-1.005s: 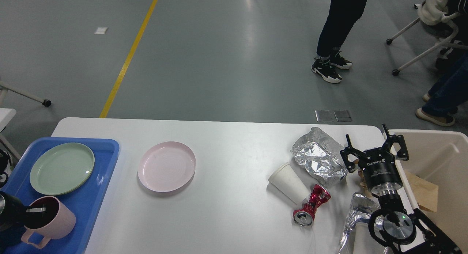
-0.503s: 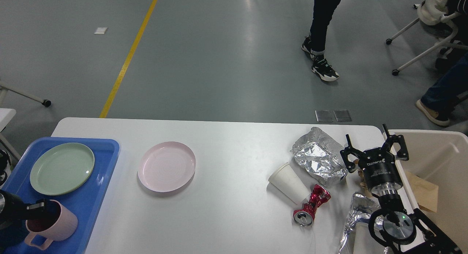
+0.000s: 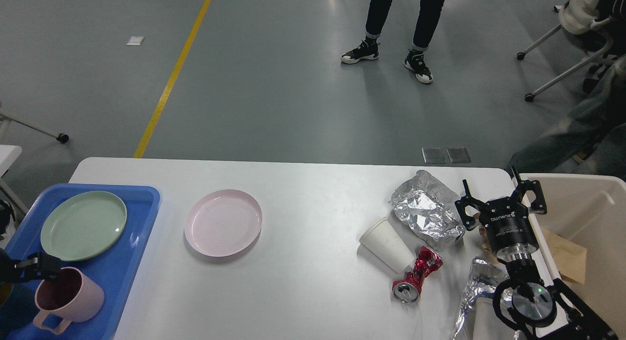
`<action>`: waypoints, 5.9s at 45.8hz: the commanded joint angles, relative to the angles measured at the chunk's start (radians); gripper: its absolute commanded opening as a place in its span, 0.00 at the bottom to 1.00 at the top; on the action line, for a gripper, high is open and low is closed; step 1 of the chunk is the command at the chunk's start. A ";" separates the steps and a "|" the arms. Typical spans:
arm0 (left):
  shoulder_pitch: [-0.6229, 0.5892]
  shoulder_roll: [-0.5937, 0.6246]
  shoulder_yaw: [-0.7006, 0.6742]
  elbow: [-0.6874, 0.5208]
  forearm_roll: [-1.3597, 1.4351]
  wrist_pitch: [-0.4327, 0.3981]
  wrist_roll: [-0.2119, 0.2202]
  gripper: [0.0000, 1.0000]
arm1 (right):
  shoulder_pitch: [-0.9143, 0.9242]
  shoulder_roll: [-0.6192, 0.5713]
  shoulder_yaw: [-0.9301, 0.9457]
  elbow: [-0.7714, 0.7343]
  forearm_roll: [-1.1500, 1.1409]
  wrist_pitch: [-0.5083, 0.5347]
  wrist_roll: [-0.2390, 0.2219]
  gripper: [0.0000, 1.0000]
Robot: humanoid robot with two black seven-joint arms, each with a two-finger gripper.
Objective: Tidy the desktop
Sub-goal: 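Release the pink mug and raise the left gripper, then reach the left gripper to the pink saucer edge and grasp it, then lift the pink saucer and carry it over the blue tray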
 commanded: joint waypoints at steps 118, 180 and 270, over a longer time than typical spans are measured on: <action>0.406 -0.653 -0.344 0.421 -0.864 0.290 0.037 0.95 | 0.000 0.000 0.000 0.000 -0.001 0.000 0.000 1.00; 0.459 -0.647 -0.379 0.459 -0.856 0.138 0.087 0.00 | 0.000 0.000 0.000 0.000 0.000 0.000 0.000 1.00; 0.049 -0.078 -0.021 0.532 -0.851 -0.325 0.146 0.00 | 0.000 0.000 0.000 0.000 0.000 0.000 0.000 1.00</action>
